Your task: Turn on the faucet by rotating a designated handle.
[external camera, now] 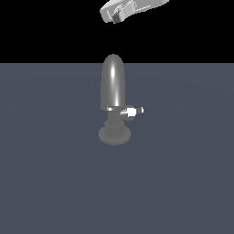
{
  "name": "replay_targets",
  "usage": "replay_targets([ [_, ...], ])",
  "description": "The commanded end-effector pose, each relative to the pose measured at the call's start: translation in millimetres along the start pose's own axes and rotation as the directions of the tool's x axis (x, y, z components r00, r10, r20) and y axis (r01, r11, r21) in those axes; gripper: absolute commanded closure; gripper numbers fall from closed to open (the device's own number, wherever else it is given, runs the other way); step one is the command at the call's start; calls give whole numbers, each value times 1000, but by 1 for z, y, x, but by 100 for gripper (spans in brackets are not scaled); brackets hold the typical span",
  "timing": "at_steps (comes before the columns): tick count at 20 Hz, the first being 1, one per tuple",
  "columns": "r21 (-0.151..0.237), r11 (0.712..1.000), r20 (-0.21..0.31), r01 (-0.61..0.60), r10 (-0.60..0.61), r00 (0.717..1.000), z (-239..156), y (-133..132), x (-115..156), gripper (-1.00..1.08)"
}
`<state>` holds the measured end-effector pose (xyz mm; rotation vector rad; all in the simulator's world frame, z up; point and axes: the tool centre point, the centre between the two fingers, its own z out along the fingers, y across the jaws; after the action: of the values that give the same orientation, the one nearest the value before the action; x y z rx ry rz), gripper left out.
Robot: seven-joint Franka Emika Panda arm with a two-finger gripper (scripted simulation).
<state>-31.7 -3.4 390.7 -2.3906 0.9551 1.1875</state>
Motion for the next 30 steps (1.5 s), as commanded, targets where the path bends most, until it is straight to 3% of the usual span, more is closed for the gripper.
replay_targets([
  [1,23,999,56,-49,47,997,-1,-3,16,108],
  [8,76,978,220,-194,173,960,0,-8,64,108],
  [15,104,938,372,-332,273,887,7,-7,108,108],
  [22,108,878,517,-466,351,781,21,-1,149,108],
  [30,84,785,670,-613,411,618,47,12,193,108],
])
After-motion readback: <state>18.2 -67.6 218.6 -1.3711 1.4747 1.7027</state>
